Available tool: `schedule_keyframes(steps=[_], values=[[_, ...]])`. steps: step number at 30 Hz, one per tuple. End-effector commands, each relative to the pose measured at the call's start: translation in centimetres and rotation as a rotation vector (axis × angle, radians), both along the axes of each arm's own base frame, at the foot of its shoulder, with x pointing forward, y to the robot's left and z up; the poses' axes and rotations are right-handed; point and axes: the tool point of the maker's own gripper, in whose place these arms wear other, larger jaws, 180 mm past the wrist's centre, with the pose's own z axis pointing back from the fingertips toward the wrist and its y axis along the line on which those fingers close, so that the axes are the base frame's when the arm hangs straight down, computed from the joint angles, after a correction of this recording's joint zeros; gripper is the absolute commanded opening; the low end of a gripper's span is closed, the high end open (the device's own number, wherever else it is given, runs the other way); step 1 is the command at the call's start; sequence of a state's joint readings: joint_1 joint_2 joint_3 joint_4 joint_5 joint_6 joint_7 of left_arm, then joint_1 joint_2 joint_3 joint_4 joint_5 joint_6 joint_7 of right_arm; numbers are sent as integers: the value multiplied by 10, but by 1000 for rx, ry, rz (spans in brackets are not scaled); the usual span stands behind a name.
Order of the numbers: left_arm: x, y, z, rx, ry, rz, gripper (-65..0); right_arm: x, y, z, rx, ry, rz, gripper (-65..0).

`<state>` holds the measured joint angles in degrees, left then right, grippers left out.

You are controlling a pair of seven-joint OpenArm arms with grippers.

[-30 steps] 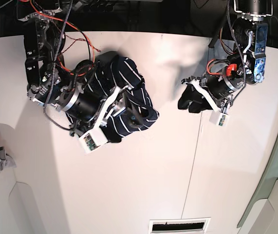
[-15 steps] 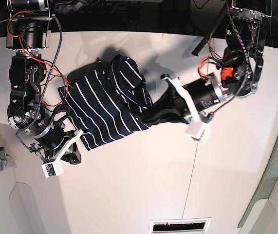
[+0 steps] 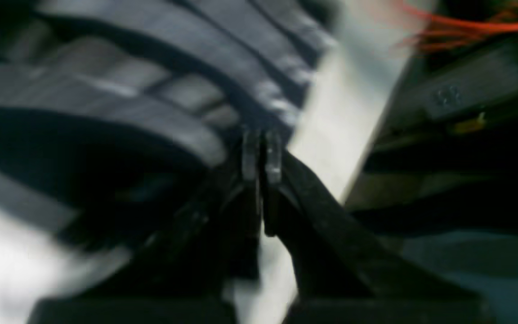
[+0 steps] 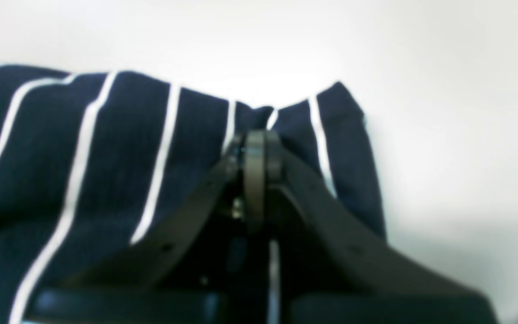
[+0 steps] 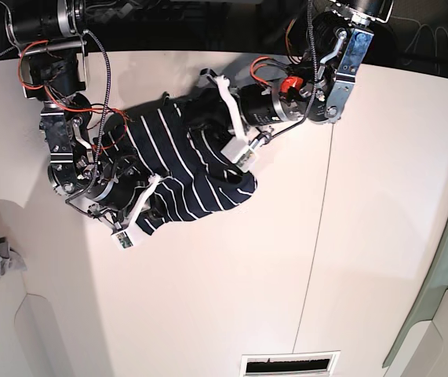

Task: Layout the t-shirt on the table in an organized manner, then fold the t-shirt properly
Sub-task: 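Press and tuck the folded bundle edges with both grippers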

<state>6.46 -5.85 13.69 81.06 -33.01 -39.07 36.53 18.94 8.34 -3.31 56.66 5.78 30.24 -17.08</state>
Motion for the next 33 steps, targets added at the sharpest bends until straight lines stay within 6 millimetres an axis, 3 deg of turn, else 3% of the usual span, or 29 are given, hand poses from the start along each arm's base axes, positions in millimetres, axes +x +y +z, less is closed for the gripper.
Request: schedule_keyframes(steps=[1, 4, 8, 15, 19, 23, 29, 33], values=[[20, 5, 9, -33, -30, 37, -642, 12, -8, 13, 7, -43, -11, -650], [43, 28, -4, 4, -8, 104, -642, 4, -18, 12, 32, -33, -31, -650], [72, 45, -6, 36, -17, 144, -642, -24, -23, 6, 53, -5, -30, -650], [125, 50, 22, 37, -97, 156, -642, -72, 4, 17, 130, -14, 2, -650], [146, 54, 34, 72, -124, 162, -642, -86, 13, 24, 146, -29, 16, -650], [147, 56, 50, 48, -110, 109, -642, -80, 8, 40, 147, -67, 1, -650], [126, 74, 92, -22, -179, 78, -641, -63, 5, 100, 220, -168, -15, -650], [103, 73, 84, -30, -168, 75, -642, -43, 17, 115, 238, -212, -2, -650]])
